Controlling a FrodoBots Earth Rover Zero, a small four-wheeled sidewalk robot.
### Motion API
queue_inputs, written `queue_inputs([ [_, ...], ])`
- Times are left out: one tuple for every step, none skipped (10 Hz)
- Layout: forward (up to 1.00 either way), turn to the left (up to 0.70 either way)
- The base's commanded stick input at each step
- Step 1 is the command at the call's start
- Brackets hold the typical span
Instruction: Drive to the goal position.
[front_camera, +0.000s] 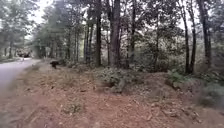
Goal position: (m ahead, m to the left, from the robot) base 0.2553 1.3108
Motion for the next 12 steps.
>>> queue_inputs([
  [0.00,0.30],
  [0.00,0.45],
  [0.00,0.45],
  [0.00,0.45],
  [0.00,0.45],
  [0.00,0.45],
  [0.00,0.45],
  [0.00,0.45],
  [0.00,0.45],
  [0.00,0.45],
  [0.64,0.16],
  [0.70,0.14],
])
